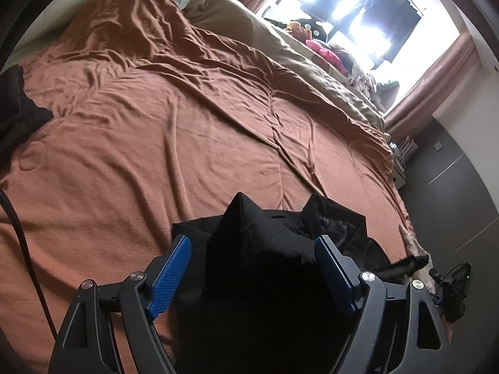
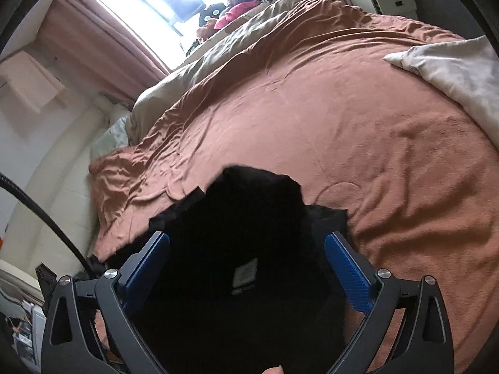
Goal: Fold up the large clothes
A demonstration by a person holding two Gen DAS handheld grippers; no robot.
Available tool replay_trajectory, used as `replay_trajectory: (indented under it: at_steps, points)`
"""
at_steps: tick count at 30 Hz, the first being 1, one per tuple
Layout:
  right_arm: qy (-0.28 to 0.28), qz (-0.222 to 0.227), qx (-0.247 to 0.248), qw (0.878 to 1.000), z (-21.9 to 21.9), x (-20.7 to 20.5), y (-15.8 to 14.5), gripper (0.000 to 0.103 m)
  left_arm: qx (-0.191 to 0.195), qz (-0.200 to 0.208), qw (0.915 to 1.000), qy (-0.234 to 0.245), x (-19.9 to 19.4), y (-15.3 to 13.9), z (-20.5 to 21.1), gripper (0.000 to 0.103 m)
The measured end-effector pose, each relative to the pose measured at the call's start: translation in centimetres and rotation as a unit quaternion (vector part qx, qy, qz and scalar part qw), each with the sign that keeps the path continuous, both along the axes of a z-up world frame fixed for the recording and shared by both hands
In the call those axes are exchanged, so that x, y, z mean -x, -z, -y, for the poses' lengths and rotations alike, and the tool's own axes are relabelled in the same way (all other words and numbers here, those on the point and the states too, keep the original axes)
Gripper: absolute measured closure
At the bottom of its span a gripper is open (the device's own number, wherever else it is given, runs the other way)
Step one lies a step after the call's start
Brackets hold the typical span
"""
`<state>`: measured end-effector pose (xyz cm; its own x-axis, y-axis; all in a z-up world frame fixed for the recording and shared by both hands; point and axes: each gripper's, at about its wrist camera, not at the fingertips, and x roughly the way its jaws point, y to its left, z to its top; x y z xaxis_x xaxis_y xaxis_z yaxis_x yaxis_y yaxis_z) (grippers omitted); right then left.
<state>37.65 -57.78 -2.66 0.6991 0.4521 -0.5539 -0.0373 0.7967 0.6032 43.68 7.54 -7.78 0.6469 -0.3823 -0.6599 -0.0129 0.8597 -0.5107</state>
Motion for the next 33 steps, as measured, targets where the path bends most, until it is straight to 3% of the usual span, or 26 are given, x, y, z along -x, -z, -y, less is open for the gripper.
replay_trajectory:
  at_steps: [9,16,19,21,23,27,31,33]
  points:
    - [0.006,-0.031,0.031,0.999,1.4,2.4,0.8,0.003,-0.002,-0.007,0.9999,-0.008,2.2,0.5,-1.4,0.020]
    - [-0.016,-0.064,0.044,0.997,2.0,5.0,1.8,0.003,-0.014,-0.052,0.9986,0.004,5.9,3.7,-1.3,0.020]
    - [-0.016,-0.075,0.038,0.996,3.0,6.3,2.6,0.004,-0.012,-0.062,0.9980,0.005,7.9,5.1,-1.5,0.026]
    - [-0.016,-0.083,0.035,0.996,3.3,7.1,3.2,0.008,-0.012,-0.074,0.9972,0.005,9.0,6.0,-1.5,0.037]
    - [-0.018,-0.100,0.039,0.994,3.4,7.6,4.1,0.021,-0.010,-0.084,0.9964,0.006,10.1,6.9,-1.5,0.040]
    - [-0.012,-0.102,0.048,0.994,3.7,9.1,4.6,0.022,-0.031,-0.095,0.9950,0.002,12.2,8.2,-1.2,0.040]
    - [0.014,-0.107,0.083,0.991,4.2,11.0,3.6,0.024,-0.026,-0.091,0.9953,-0.017,13.9,8.3,-1.8,0.040]
    - [0.017,-0.099,0.071,0.992,4.3,12.1,3.0,0.025,-0.014,-0.088,0.9957,-0.027,14.7,8.0,-2.2,0.040]
